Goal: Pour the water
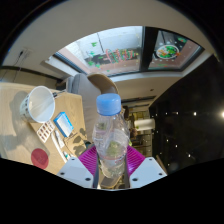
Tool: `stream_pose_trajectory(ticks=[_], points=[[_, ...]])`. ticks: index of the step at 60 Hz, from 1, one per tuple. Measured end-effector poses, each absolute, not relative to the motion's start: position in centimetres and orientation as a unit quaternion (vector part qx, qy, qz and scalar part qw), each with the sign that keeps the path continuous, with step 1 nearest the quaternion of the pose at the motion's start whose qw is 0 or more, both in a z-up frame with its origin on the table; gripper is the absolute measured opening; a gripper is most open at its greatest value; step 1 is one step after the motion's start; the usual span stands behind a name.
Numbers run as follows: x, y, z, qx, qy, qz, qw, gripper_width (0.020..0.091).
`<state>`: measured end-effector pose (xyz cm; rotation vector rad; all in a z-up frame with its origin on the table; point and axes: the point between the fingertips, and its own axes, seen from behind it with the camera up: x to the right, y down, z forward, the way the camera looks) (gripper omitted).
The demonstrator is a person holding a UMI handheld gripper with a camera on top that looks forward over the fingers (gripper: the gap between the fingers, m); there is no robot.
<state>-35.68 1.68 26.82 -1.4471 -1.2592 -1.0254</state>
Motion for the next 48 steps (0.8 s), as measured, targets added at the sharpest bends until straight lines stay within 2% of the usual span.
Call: stream_pose_trajectory(ticks=[5,13,23,38,46,48], points=[[-34.7,1.3,28.1,-0.659,-0.449,-0.329,0.506,0.0354],[-33.1,1.1,26.8,-0.749,-0.339,-0.177,0.541,0.0354],[-31.5,0.5,21.7,-0.823,-0.215,-0.006,0.525,0.0354],[-31.6,-1.2,10.6,-0.855,-0.181,0.081,0.479,0.0352],[-32.2,-2.0,7.3,-0.861,-0.166,0.106,0.469,0.0355],[-32.3,-2.0,7.6,-0.855,-0.163,0.109,0.479,0.0357]])
